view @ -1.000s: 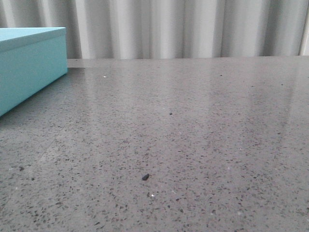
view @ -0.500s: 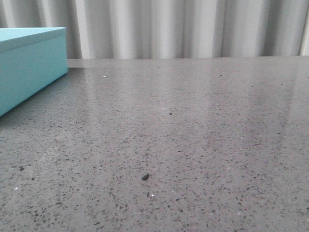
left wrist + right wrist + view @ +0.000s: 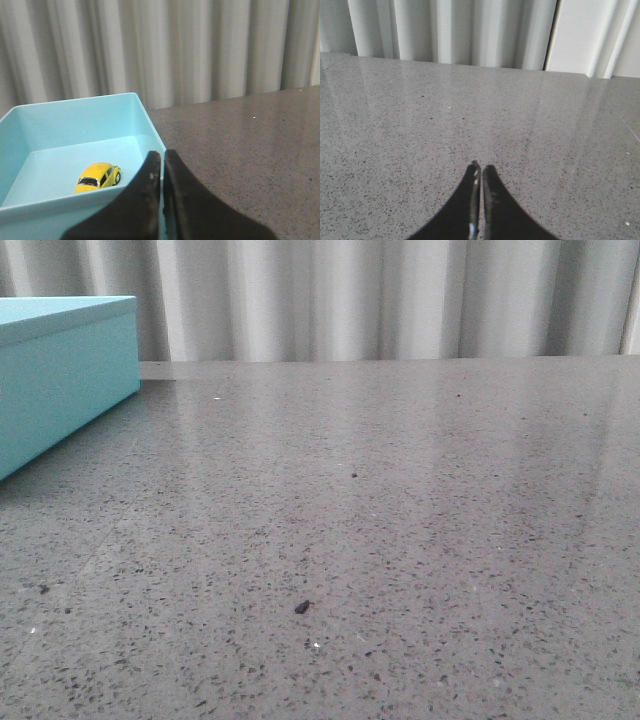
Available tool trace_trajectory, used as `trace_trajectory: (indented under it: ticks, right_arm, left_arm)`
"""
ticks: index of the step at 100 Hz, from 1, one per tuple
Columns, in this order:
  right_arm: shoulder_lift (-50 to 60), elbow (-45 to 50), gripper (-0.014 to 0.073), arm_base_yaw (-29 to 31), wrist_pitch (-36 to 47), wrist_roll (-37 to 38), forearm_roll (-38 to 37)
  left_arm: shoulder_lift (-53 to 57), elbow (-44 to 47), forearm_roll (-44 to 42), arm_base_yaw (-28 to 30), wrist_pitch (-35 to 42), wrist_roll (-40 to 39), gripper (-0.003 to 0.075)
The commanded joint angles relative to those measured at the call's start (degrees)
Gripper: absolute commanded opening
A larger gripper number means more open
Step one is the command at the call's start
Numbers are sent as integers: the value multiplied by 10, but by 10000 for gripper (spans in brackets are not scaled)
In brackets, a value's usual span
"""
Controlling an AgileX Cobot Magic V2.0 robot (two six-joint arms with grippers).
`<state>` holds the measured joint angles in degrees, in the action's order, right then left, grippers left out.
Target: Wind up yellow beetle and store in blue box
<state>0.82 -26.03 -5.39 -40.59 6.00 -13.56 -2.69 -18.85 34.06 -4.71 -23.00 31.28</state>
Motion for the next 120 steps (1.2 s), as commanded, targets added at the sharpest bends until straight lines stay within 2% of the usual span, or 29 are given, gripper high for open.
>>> trace_trajectory:
  ticks: [1,54,69,76,93,107,120]
  right_arm:
    - [9,-12,-41,3,35,0,-5]
    - [9,-12,-41,3,35,0,-5]
    - [9,-12,-41,3,35,0,-5]
    - [9,-12,-41,3,35,0,-5]
    - [9,-12,-41,3,35,0,-5]
    - [9,-12,-41,3,35,0,-5]
    - [9,-12,-41,3,35,0,-5]
  left_arm:
    - [-6,-13,15,-5,34,-1,-21]
    - [-6,-13,15,-5,37,-1,-21]
    - [-6,-11,-76,3,85,-9,-21]
    - [-6,-6,-120,7,104,-53,-21]
    - [1,37,-252,9,165,-233,-21]
    - [34,87,-293,17,213,-294,-21]
    - [48,138,-293,32,212,-334,-21]
